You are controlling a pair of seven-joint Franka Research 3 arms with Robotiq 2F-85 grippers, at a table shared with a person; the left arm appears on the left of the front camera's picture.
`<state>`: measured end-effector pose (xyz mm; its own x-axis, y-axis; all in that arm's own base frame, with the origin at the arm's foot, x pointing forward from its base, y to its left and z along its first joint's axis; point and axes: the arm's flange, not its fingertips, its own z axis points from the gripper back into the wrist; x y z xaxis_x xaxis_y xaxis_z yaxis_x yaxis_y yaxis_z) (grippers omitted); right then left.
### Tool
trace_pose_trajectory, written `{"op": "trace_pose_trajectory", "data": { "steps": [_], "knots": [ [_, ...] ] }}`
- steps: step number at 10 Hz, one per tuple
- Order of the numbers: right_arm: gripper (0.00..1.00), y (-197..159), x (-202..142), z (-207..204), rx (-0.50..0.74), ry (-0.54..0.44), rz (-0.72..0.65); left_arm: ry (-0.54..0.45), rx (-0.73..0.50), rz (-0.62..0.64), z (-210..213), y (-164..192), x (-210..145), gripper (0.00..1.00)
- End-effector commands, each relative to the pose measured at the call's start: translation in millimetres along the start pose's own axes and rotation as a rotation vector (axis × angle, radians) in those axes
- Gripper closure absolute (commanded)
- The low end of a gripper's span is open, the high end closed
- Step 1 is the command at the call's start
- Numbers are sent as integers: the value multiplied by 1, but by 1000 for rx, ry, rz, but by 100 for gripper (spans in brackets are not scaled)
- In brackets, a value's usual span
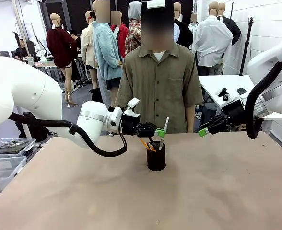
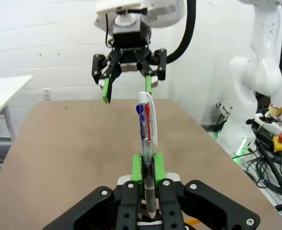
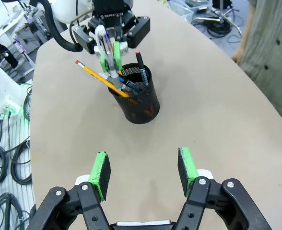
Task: Place the pens into the pen holder.
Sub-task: Pick up a writing instrument from the table and place it into the Pen holder.
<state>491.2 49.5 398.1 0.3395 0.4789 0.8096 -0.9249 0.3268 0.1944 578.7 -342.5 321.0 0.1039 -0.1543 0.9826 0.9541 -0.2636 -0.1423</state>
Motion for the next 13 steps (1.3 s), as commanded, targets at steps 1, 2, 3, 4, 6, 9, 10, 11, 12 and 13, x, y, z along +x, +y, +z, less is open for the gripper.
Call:
{"op": "trace_pose_trajectory", "data": {
  "steps": [1, 2, 3, 4, 6, 9, 10, 11, 12, 13],
  "knots": [
    [29, 1, 0, 0, -1, 1, 3, 39, 13, -22, 0, 4, -4, 100],
    [29, 1, 0, 0, -1, 1, 3, 42, 19, -19, 2, 4, -9, 100],
    [29, 1, 0, 0, -1, 1, 3, 29, 34, -37, 1, 3, -12, 100],
    [29, 1, 0, 0, -1, 1, 3, 49, 26, -27, 1, 2, -13, 100],
    [29, 1, 0, 0, -1, 1, 3, 47, 27, -32, 3, 1, -12, 62],
    [29, 1, 0, 0, -1, 1, 3, 23, 70, -59, 14, -6, -1, 42],
    [29, 1, 0, 0, -1, 1, 3, 8, 105, -61, 25, -16, 11, 42],
    [29, 1, 0, 0, -1, 1, 3, 11, 133, -62, 40, -28, 29, 42],
    [29, 1, 0, 0, -1, 1, 3, 40, 183, -54, 57, -41, 48, 42],
    [29, 1, 0, 0, -1, 1, 3, 86, 232, 0, 77, -53, 65, 42]
  ]
}}
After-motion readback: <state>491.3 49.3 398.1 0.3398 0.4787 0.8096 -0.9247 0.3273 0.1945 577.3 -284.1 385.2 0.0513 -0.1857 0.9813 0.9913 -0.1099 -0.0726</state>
